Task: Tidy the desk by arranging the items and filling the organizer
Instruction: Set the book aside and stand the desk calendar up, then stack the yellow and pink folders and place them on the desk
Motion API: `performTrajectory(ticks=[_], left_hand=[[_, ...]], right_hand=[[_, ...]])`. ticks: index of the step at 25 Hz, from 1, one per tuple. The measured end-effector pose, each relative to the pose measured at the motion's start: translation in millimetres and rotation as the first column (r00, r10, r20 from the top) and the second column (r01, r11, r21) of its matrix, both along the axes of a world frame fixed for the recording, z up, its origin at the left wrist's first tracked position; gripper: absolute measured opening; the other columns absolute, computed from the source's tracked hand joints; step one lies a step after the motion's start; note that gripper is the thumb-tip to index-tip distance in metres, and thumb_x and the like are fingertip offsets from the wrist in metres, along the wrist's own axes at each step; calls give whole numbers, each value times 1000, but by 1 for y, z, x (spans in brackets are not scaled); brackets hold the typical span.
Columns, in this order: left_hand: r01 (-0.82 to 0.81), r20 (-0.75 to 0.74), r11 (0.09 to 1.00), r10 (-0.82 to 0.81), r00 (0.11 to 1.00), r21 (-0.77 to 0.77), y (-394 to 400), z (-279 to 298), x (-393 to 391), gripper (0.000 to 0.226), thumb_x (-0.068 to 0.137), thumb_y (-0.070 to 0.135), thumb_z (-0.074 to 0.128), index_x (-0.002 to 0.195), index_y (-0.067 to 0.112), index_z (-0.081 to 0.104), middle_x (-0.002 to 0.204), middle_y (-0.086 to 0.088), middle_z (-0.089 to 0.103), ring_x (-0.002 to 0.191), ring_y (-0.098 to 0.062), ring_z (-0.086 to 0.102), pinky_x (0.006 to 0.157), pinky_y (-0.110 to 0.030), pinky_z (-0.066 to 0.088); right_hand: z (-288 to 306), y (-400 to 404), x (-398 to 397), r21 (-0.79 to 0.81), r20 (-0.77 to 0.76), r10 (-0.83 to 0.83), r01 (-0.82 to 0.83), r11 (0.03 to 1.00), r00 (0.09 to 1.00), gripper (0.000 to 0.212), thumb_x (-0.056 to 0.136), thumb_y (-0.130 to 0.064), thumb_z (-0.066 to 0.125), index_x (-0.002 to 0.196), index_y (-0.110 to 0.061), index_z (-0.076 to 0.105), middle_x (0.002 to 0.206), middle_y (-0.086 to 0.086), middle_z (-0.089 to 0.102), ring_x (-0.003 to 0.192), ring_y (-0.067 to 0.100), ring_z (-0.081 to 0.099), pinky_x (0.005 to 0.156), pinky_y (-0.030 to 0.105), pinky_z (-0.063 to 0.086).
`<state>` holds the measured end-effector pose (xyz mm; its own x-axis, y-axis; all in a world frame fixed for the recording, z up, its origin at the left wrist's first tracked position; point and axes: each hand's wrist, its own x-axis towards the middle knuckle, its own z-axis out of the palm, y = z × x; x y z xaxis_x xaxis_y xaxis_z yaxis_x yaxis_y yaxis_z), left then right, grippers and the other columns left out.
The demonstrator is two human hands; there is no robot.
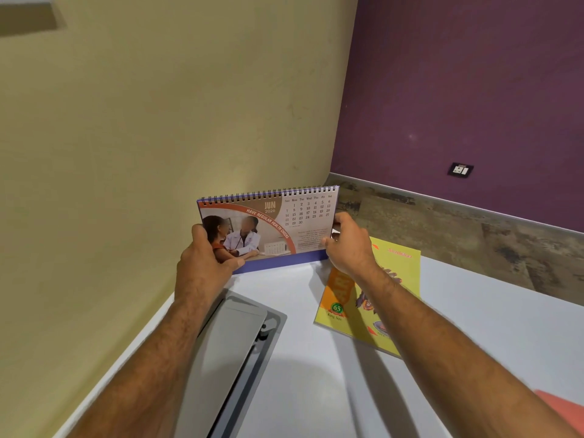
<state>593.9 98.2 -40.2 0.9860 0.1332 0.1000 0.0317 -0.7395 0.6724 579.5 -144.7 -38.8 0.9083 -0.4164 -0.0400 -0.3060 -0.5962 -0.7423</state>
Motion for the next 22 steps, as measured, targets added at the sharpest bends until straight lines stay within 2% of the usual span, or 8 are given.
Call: performTrajectory(ticks=[3, 6, 13, 19, 22], left_hand=[[-20, -36, 1000, 20, 999, -3, 9, 6, 0, 81, 63, 38, 91, 119, 17, 36, 111, -11, 64, 88, -27, 60, 71, -33, 49], [-34, -57, 999, 36, 998, 41, 17, 15, -7, 88, 62, 45, 89, 126, 17, 36, 116, -12, 62, 94, -29, 60, 70, -34, 45], [27, 65, 976, -42, 997, 218, 26, 59, -42, 75, 74, 61, 73, 126, 21, 36, 121, -5, 62, 103, -29, 58, 68, -37, 47], [19, 78, 992, -28, 997, 123, 54, 102, -92, 69, 78, 63, 67, 126, 22, 39, 118, -3, 63, 105, -28, 58, 73, -38, 49], [36, 33, 999, -37, 999, 17, 75, 110, -124, 63, 78, 61, 69, 122, 22, 45, 114, -3, 63, 98, -25, 60, 76, -37, 50]], right_hand=[[8, -4, -9, -14, -3, -26, 26, 1000, 1000, 52, 88, -10, 67, 132, -24, 43, 137, 4, 55, 120, 28, 56, 94, 43, 54], [21, -7, -25, -38, 27, -42, 43, 998, 999, 53, 88, -12, 67, 135, -23, 43, 140, 4, 53, 123, 27, 54, 96, 41, 52], [61, 5, -81, -41, 100, -9, 13, 999, 995, 44, 89, -14, 67, 129, -21, 52, 136, 3, 58, 120, 25, 57, 98, 41, 51], [81, 22, -153, 46, 100, 26, -31, 998, 995, 40, 84, -13, 71, 122, -15, 59, 122, 4, 66, 110, 21, 62, 94, 38, 51], [85, 29, -194, 114, 90, 2, -12, 993, 996, 37, 81, -11, 74, 116, -13, 62, 112, 3, 67, 102, 18, 64, 85, 27, 49]])
